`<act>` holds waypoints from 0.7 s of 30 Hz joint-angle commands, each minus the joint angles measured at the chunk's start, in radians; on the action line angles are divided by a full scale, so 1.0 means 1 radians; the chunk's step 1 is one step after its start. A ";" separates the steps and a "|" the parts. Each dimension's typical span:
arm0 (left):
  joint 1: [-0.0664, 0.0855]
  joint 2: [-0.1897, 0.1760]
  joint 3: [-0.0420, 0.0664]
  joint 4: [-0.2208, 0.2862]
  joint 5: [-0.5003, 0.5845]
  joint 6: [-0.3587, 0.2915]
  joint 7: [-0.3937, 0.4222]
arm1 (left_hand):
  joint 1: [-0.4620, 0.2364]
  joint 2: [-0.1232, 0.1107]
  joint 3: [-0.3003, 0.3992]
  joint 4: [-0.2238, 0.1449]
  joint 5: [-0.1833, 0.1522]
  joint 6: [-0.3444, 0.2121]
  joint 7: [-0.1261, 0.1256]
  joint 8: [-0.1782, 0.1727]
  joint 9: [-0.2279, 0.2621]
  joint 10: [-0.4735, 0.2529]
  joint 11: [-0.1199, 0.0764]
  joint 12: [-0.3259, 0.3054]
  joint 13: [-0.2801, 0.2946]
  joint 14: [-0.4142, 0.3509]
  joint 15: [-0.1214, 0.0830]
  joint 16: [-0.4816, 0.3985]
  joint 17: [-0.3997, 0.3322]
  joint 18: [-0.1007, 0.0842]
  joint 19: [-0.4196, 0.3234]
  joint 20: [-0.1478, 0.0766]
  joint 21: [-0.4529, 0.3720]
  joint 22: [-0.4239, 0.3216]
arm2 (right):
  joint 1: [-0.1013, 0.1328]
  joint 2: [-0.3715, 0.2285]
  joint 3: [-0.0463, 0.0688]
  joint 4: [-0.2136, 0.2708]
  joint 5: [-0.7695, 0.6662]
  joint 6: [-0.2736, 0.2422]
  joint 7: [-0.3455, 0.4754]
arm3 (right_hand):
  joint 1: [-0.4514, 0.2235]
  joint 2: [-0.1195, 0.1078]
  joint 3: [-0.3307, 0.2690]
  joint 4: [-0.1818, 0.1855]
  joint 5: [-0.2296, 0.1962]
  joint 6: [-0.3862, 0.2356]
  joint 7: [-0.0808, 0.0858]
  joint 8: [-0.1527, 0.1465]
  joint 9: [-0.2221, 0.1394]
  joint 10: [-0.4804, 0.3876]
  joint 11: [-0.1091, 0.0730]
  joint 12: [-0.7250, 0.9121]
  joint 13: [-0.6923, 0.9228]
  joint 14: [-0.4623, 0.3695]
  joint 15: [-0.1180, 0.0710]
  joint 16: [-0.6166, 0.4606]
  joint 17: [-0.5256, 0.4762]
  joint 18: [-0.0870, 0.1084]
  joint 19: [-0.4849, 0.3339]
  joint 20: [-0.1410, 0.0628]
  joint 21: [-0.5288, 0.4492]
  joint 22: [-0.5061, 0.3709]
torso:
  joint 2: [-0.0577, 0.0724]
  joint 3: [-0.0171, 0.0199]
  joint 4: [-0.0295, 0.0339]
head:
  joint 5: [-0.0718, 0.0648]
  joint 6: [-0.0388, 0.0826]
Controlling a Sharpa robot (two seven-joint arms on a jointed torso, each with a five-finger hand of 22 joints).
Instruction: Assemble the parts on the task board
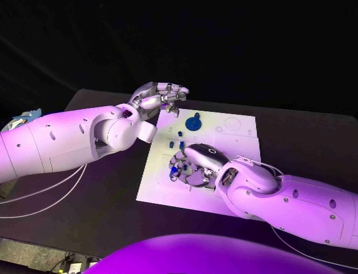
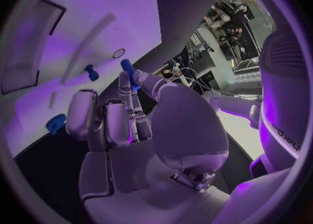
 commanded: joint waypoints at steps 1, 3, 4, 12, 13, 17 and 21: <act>0.000 0.001 0.001 0.004 -0.005 0.017 0.004 | -0.008 0.006 0.001 -0.001 0.002 -0.006 0.001 -0.003 0.001 -0.008 0.002 -0.007 -0.001 0.000 0.000 0.003 -0.001 0.014 0.000 0.004 -0.004 0.001 | -0.003 0.005 -0.001 -0.007 -0.006 0.027 -0.007 | -0.007 0.007 0.006 0.003 0.006 0.009 0.001 0.003 0.023 0.005 0.004 -0.002 0.001 0.017 -0.008 0.001 0.001 -0.009 -0.001 0.000 -0.001 0.000 | 0.000 -0.0006 0.0000 | 0.001 -0.002; 0.000 0.001 0.001 0.005 -0.005 0.017 0.004 | -0.008 0.006 0.001 -0.001 0.002 -0.006 0.001 -0.003 0.001 -0.008 0.002 -0.007 -0.001 0.000 0.000 0.003 -0.001 0.014 0.000 0.004 -0.004 0.001 | -0.004 0.007 -0.002 -0.012 -0.006 0.028 -0.008 | -0.007 0.007 0.006 0.003 0.006 0.009 0.001 0.003 0.023 0.005 0.004 -0.002 0.001 0.017 -0.008 0.001 0.001 -0.009 -0.001 0.000 -0.001 0.000 | 0.000 -0.0007 0.0012 | 0.001 -0.002; 0.000 0.001 0.001 0.005 -0.005 0.016 0.004 | -0.008 0.006 0.001 -0.001 0.002 -0.006 0.001 -0.003 0.001 -0.008 0.002 -0.007 -0.001 0.000 0.000 0.003 -0.001 0.014 0.000 0.004 -0.004 0.001 | -0.005 0.008 -0.002 -0.015 -0.006 0.029 -0.008 | -0.007 0.007 0.006 0.003 0.006 0.009 0.001 0.003 0.023 0.005 0.004 -0.002 0.001 0.017 -0.008 0.001 0.001 -0.009 -0.001 0.000 -0.001 0.000 | 0.000 -0.0007 0.0017 | 0.001 -0.002; 0.000 -0.002 0.001 0.006 -0.006 0.015 0.004 | -0.008 0.006 0.001 -0.001 0.002 -0.006 0.001 -0.003 0.001 -0.008 0.002 -0.007 -0.001 0.000 0.000 0.003 -0.001 0.014 0.000 0.004 -0.004 0.001 | -0.007 0.006 -0.004 -0.025 -0.014 0.031 -0.013 | -0.007 0.007 0.006 0.003 0.006 0.009 0.001 0.003 0.023 0.005 0.004 -0.002 0.001 0.017 -0.008 0.001 0.001 -0.009 -0.001 0.000 -0.001 0.000 | -0.002 -0.0004 0.0008 | 0.004 -0.002; 0.000 -0.003 0.001 0.006 -0.006 0.015 0.004 | -0.008 0.006 0.001 -0.001 0.002 -0.006 0.001 -0.003 0.001 -0.008 0.002 -0.007 -0.001 0.000 0.000 0.003 -0.001 0.014 0.000 0.004 -0.004 0.001 | -0.008 0.006 -0.004 -0.026 -0.016 0.031 -0.013 | -0.007 0.007 0.006 0.003 0.006 0.009 0.001 0.003 0.023 0.005 0.004 -0.002 0.001 0.017 -0.008 0.001 0.001 -0.009 -0.001 0.000 -0.001 0.000 | -0.002 -0.0002 -0.0001 | 0.005 -0.002; 0.000 -0.003 0.001 0.006 -0.006 0.015 0.004 | -0.008 0.006 0.001 -0.001 0.002 -0.006 0.001 -0.003 0.001 -0.008 0.002 -0.007 -0.001 0.000 0.000 0.003 -0.001 0.014 0.000 0.004 -0.004 0.001 | -0.008 0.004 -0.005 -0.028 -0.019 0.034 -0.015 | -0.007 0.007 0.006 0.003 0.006 0.009 0.001 0.003 0.023 0.005 0.004 -0.002 0.001 0.017 -0.008 0.001 0.001 -0.009 -0.001 0.000 -0.001 0.000 | -0.002 0.0003 -0.0005 | 0.005 -0.002; 0.000 -0.004 0.001 0.006 -0.006 0.014 0.004 | -0.008 0.006 0.001 -0.001 0.002 -0.006 0.001 -0.003 0.001 -0.008 0.002 -0.007 -0.001 0.000 0.000 0.003 -0.001 0.014 0.000 0.004 -0.004 0.001 | -0.008 0.003 -0.005 -0.030 -0.020 0.045 -0.016 | -0.007 0.007 0.006 0.003 0.006 0.009 0.001 0.003 0.023 0.005 0.004 -0.002 0.001 0.017 -0.008 0.001 0.001 -0.009 -0.001 0.000 -0.001 0.000 | -0.002 0.0004 -0.0006 | 0.006 -0.002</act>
